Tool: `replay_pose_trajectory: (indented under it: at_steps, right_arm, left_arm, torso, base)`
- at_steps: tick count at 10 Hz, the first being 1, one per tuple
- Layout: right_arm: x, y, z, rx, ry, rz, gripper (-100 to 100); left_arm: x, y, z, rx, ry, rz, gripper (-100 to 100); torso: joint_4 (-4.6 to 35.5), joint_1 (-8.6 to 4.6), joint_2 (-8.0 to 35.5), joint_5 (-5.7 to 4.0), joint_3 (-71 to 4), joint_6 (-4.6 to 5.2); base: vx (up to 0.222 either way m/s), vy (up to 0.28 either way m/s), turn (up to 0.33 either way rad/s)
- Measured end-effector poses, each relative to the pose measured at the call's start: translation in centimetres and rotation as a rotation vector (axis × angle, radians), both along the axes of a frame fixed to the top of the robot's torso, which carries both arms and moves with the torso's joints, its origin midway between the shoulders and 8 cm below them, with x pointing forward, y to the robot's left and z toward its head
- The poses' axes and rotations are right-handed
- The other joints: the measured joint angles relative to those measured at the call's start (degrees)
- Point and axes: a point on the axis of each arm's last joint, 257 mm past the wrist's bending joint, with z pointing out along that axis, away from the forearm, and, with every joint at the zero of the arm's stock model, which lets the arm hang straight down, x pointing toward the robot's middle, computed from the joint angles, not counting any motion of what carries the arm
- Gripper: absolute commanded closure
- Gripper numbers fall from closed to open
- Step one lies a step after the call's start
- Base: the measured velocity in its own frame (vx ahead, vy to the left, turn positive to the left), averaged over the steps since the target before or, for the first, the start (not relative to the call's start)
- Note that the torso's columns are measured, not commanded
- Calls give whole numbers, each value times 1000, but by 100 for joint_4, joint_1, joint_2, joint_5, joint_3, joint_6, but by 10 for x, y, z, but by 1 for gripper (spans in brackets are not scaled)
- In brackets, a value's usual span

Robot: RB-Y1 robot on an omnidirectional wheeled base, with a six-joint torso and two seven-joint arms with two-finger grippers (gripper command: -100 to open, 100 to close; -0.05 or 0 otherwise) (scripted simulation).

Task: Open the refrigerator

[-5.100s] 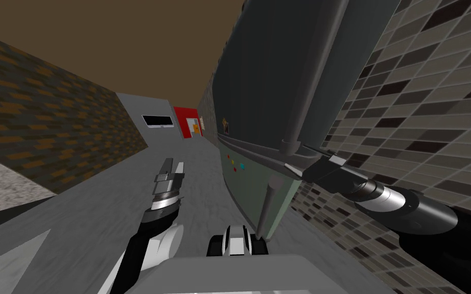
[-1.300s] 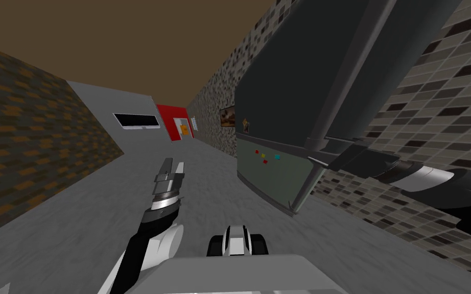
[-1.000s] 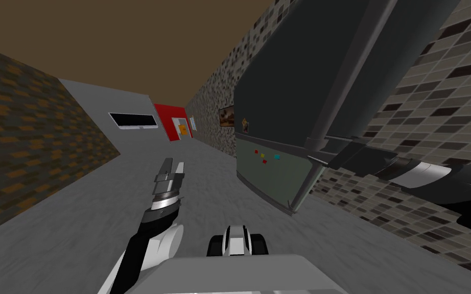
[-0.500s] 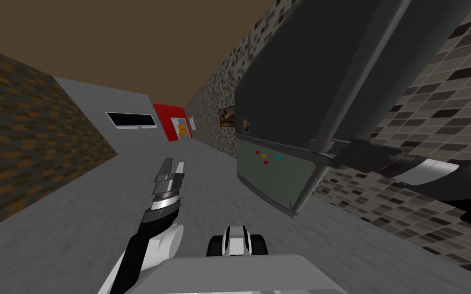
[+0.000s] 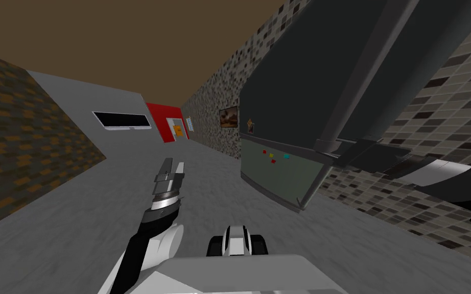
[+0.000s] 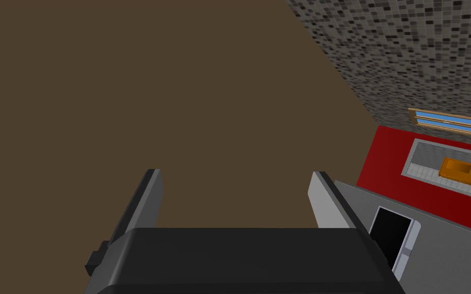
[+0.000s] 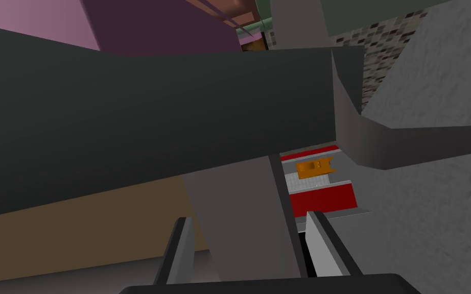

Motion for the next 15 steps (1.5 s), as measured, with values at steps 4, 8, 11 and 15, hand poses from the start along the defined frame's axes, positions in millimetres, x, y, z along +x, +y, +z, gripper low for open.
replay_pose_trajectory:
  at_steps: [4, 8, 11, 15]
  right_arm:
    - [-1, -18, -2, 1, 10, -53, 100]
    - [-5, -35, 1, 1, 6, -102, 100]
    - [-7, -51, 2, 2, 2, -148, 100]
    - [-12, -66, 1, 4, 8, -195, 100]
  left_arm:
    - [0, 0, 0, 0, 0, 0, 0]
    - [0, 0, 0, 0, 0, 0, 0]
    - [0, 0, 0, 0, 0, 0, 0]
    - [0, 0, 0, 0, 0, 0, 0]
  torso:
    - [16, -50, 9, 2, -5, 0]
    - [17, -23, 23, 3, 8, 2]
    - [7, 10, 19, 2, 12, 1]
    - [10, -10, 7, 10, -2, -9]
  base:
    - [-2, 330, -87]
    - [22, 245, -83]
    - [37, 284, -57]
    - [52, 269, -66]
